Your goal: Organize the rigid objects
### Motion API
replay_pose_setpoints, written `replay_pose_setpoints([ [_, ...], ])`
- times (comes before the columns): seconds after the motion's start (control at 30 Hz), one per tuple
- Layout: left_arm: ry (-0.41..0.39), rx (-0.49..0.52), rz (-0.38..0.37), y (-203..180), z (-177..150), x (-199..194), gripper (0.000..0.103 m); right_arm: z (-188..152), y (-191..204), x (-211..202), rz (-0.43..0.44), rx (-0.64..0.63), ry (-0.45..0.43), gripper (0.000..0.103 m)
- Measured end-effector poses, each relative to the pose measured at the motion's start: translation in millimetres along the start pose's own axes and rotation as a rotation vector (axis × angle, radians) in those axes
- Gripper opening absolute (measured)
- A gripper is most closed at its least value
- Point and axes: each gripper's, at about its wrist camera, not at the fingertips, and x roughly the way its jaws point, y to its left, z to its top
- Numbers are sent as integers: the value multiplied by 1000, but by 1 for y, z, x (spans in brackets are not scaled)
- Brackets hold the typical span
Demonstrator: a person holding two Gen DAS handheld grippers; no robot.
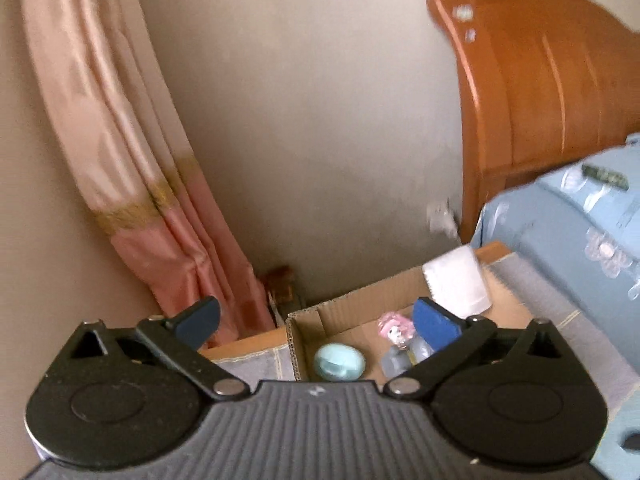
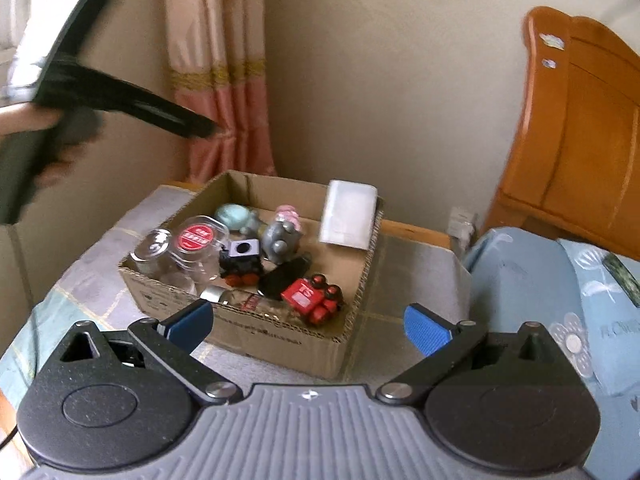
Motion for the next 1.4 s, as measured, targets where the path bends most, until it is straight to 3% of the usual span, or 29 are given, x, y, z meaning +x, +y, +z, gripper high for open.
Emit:
replay_pose_setpoints([
  [0.1,2,-35,14,-7,-24,-34,102,-2,1,0,-37,55,24,103],
  [0.2,55,-92,34,-23,-59,-58,102,-10,2,3,-63,126,52,103],
  [0.3,114,-135,50,-42,-92,-67,102,-22,6,8,-112,182,93,103],
  [0.43,183,-173,74,-57,-116,-70,102,-36,20,8,-123,161,132,103],
  [0.53,198,-198,45,-63,-121,-75,102,-40,28,0,-128,143,131,103],
  [0.73,169,-208,105,-63,-117,-97,102,-37,31,-16,-145,147,94,103],
  [1.4,151,-233,126,-67,-112,-113,102,-36,30,-29,-132,157,55,103],
])
